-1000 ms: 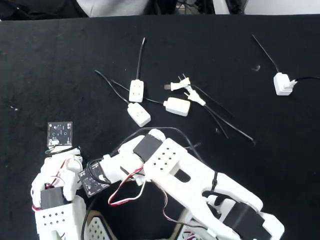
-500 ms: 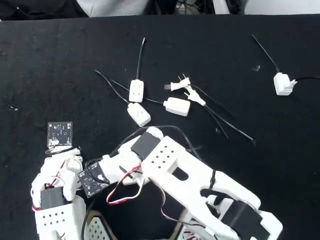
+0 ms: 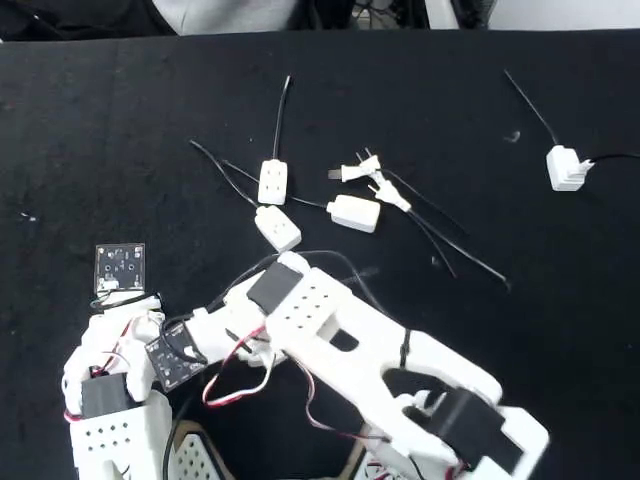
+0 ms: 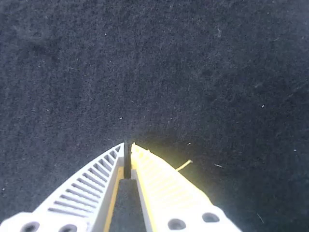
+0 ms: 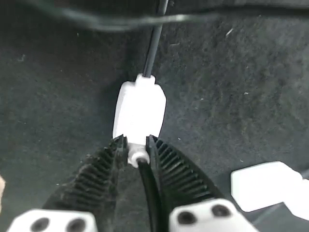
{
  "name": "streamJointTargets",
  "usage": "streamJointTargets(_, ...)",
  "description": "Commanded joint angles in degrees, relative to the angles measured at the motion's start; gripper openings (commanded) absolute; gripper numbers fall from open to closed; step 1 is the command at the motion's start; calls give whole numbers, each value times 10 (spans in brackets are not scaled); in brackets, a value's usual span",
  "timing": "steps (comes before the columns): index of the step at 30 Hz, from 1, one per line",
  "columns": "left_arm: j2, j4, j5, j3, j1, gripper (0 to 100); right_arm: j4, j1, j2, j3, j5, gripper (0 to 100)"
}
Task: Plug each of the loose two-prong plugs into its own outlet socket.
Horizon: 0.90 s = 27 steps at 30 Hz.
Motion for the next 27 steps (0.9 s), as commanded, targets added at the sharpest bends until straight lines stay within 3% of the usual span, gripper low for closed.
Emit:
streamJointTargets(1,-5,-4,-4,0,4,29,-3,4,7,2,6,11)
streamJointTargets(13,-5,-4,-4,0,5,30,51,47,-116,1,23,11)
streamJointTargets(21,-5,-4,-4,0,4,30,-29,25,-138,33,-130,11)
streamJointTargets(27,-5,-4,-4,0,5,30,-90,103,-177,79,-238,11)
